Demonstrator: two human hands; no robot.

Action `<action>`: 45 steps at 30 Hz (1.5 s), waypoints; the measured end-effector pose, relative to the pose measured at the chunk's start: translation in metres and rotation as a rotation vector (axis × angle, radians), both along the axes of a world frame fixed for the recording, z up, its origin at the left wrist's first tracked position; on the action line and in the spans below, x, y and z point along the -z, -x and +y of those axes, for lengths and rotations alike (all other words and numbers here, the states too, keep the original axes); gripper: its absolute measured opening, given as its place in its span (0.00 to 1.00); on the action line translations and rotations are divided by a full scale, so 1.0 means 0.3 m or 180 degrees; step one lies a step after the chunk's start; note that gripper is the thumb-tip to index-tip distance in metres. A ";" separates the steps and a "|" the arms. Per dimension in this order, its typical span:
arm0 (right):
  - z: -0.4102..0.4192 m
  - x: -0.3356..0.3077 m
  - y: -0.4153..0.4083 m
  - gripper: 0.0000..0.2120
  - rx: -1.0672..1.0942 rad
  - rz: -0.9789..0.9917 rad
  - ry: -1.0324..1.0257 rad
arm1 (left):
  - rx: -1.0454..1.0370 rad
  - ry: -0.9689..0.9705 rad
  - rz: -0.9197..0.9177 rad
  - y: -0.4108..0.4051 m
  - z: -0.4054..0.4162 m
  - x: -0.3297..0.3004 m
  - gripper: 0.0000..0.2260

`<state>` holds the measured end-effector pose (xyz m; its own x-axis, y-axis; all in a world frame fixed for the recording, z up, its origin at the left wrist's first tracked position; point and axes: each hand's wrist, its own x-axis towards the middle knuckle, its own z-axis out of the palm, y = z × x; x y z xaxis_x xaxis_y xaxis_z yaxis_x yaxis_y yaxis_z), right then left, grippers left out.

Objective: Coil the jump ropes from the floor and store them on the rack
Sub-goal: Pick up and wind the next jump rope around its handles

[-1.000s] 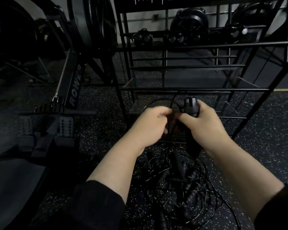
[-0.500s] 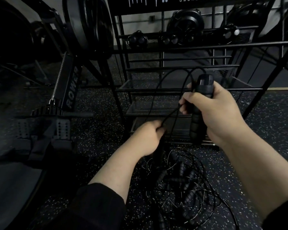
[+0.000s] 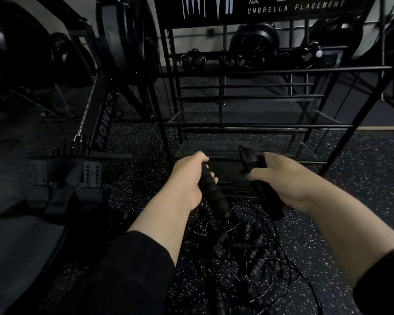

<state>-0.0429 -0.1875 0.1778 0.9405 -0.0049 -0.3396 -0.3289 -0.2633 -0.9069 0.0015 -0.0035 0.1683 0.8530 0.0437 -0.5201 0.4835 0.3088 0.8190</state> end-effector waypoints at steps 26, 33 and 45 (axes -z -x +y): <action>0.104 -0.015 0.260 0.17 0.0068 -0.0286 -0.1722 | 0.0148 0.1004 -0.0727 0.240 -0.092 -0.019 0.17; 0.079 0.015 0.227 0.21 -0.0170 -0.0100 -0.1791 | 0.0336 0.0953 -0.0332 0.206 -0.102 -0.016 0.17; 0.066 0.040 0.154 0.28 0.0170 0.0957 -0.3188 | 0.0190 0.0734 -0.0502 0.134 -0.139 -0.022 0.18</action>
